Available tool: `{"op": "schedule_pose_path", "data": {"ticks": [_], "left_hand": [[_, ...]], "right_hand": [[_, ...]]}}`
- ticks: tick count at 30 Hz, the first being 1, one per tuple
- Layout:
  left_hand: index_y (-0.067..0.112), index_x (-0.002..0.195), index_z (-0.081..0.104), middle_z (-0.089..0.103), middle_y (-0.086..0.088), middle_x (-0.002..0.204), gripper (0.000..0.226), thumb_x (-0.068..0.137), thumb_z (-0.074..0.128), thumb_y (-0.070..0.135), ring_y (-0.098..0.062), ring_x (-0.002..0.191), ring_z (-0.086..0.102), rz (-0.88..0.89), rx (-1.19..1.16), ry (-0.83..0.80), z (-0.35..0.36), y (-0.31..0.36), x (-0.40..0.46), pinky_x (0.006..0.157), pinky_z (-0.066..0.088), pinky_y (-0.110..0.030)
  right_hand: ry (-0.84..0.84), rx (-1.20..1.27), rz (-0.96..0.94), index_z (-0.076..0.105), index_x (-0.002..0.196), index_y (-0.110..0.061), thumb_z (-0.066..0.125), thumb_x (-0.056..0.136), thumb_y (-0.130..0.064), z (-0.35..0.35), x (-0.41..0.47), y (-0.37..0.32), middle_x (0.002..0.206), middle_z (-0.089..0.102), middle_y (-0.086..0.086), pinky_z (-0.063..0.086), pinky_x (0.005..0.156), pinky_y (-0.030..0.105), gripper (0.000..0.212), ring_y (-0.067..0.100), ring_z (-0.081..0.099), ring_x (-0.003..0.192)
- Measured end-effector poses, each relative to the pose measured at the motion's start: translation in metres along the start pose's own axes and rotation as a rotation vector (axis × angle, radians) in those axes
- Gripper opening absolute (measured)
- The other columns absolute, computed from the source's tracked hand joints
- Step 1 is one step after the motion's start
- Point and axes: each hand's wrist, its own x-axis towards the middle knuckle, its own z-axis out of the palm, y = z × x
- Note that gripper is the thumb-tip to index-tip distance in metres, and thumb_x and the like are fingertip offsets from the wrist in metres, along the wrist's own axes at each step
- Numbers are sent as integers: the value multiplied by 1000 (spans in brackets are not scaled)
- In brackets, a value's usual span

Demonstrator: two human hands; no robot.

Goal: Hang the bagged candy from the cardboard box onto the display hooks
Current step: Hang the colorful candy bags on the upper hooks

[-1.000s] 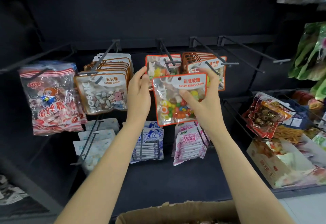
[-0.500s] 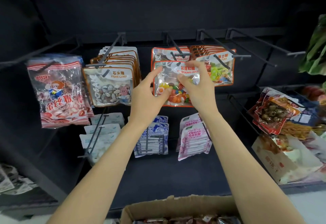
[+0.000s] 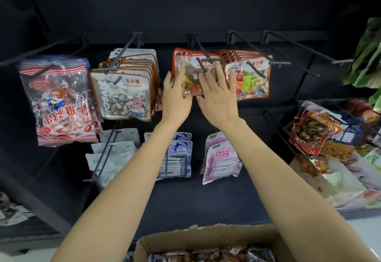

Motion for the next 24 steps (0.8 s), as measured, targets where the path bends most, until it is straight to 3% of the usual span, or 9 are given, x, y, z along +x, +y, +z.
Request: {"op": "schedule_pose_path", "data": {"ticks": [3, 6, 9, 13, 16, 18, 21, 24], "left_hand": [[29, 148, 26, 11, 2, 158, 64, 94, 53, 9, -14, 144, 16, 33, -92, -32, 3, -5, -56, 112, 22, -25], [27, 135, 45, 42, 17, 136, 46, 94, 55, 9, -6, 129, 42, 58, -257, -120, 6, -24, -130, 108, 35, -26], [31, 120, 53, 64, 22, 105, 31, 94, 56, 15, 1, 105, 58, -70, -346, -280, 8, -56, -193, 93, 45, -19], [30, 111, 60, 70, 12, 82, 20, 94, 57, 19, -4, 85, 66, -263, -259, -391, 19, -112, -256, 81, 50, -21], [31, 111, 60, 69, 16, 87, 19, 93, 58, 25, 1, 83, 64, -361, 21, -596, 38, -160, -297, 78, 51, -22], [32, 115, 58, 69, 17, 97, 24, 92, 57, 29, -1, 88, 64, -358, 261, -750, 52, -190, -323, 80, 54, -30], [29, 125, 52, 64, 8, 118, 34, 92, 56, 33, -12, 102, 63, -405, 466, -944, 69, -213, -352, 80, 54, -34], [22, 137, 42, 51, -3, 134, 48, 93, 55, 35, -24, 116, 54, -399, 584, -1004, 83, -224, -366, 87, 50, -37]], "right_hand": [[112, 95, 0, 56, 131, -10, 50, 91, -29, -2, -43, -2, 145, 46, 7, 14, 116, 48, 44, 29, 25, 143], [153, 284, 53, 68, 111, -14, 48, 89, -24, -3, -122, -9, 126, 63, 2, 25, 109, 45, 31, 27, 41, 132], [-55, 374, 159, 71, 95, -19, 54, 86, -24, 9, -211, -6, 106, 69, -2, 28, 102, 46, 20, 27, 53, 116], [-603, 610, 361, 71, 91, -19, 59, 88, -19, 35, -306, 3, 86, 72, 4, 48, 84, 43, 12, 30, 66, 85], [-1005, 609, 545, 70, 96, -16, 54, 91, -22, 61, -358, 7, 97, 71, 8, 48, 75, 35, 18, 31, 64, 93], [-1224, 575, 557, 68, 106, -15, 49, 93, -25, 74, -391, 9, 108, 68, 10, 45, 75, 34, 24, 33, 62, 102], [-1363, 471, 577, 50, 134, -19, 52, 95, -25, 84, -431, 11, 121, 62, 12, 49, 78, 36, 39, 32, 60, 107], [-1390, 391, 580, 34, 145, -24, 55, 94, -29, 94, -458, 12, 135, 52, 16, 48, 80, 38, 55, 35, 55, 113]]}}
